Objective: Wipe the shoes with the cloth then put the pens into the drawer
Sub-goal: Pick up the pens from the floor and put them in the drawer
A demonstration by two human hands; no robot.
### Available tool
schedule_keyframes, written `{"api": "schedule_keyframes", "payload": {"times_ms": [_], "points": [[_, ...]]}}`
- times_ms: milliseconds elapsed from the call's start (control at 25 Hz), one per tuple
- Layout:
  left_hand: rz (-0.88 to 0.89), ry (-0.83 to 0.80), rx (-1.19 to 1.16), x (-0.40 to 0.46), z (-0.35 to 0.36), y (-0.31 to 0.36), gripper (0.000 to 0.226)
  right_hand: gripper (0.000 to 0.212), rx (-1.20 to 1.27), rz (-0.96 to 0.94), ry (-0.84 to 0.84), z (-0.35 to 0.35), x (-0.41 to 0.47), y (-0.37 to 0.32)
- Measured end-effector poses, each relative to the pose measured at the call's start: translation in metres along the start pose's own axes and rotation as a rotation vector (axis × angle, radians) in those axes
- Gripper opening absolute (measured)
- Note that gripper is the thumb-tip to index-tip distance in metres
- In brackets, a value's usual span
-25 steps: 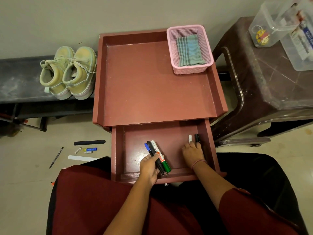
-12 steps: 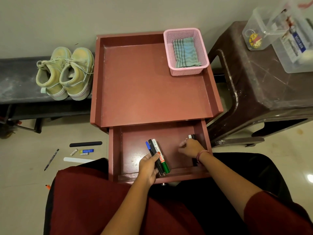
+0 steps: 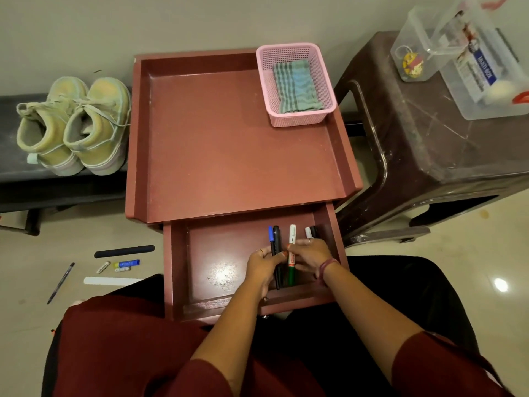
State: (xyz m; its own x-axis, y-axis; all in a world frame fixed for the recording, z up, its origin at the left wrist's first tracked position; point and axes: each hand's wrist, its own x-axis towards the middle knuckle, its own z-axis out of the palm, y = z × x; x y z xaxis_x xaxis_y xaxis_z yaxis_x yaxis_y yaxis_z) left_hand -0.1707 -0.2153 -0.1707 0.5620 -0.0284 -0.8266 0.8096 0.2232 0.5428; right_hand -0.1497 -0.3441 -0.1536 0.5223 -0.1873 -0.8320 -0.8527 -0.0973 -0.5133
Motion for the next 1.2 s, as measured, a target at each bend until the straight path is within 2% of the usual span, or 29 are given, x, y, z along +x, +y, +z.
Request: {"api": "schedule_keyframes", "payload": {"times_ms": [80,160,360,480,560,680,760,920,1080,1200], "points": [[-0.008,0.091,0.024,0.013,0.004,-0.001,0.031,0.022,-0.356,-0.159,0.159,-0.006,0.015,0.002],[-0.006,0.164,0.023,0.023,0.007,-0.002,0.033,0.024,-0.655,-0.239,0.252,-0.008,0.027,0.004],[-0.063,0.195,-0.012,0.036,0.010,-0.015,0.035,0.032,-0.967,-0.263,0.287,-0.004,0.048,0.024],[-0.093,0.222,-0.038,0.039,0.015,-0.022,0.035,0.036,-0.973,-0.285,0.348,-0.003,0.050,0.027],[-0.101,0.249,-0.052,0.041,0.020,-0.023,0.037,0.035,-0.969,-0.225,0.326,-0.004,0.049,0.024],[-0.089,0.278,0.033,0.045,0.028,-0.027,0.037,0.032,-0.928,-0.073,0.123,-0.012,0.043,0.006],[-0.077,0.276,0.110,0.046,0.033,-0.028,0.036,0.023,-0.881,-0.025,-0.005,-0.023,0.034,-0.017],[-0.078,0.258,0.225,0.047,0.043,-0.024,0.034,0.011,-0.803,-0.089,0.039,-0.049,0.013,-0.065],[-0.036,0.212,0.316,0.049,0.049,-0.024,0.033,0.015,-0.763,-0.139,0.051,-0.069,0.000,-0.080],[-0.029,0.265,0.342,0.051,0.046,-0.025,0.013,0.012,-0.773,-0.160,0.056,-0.071,0.004,-0.075]]}}
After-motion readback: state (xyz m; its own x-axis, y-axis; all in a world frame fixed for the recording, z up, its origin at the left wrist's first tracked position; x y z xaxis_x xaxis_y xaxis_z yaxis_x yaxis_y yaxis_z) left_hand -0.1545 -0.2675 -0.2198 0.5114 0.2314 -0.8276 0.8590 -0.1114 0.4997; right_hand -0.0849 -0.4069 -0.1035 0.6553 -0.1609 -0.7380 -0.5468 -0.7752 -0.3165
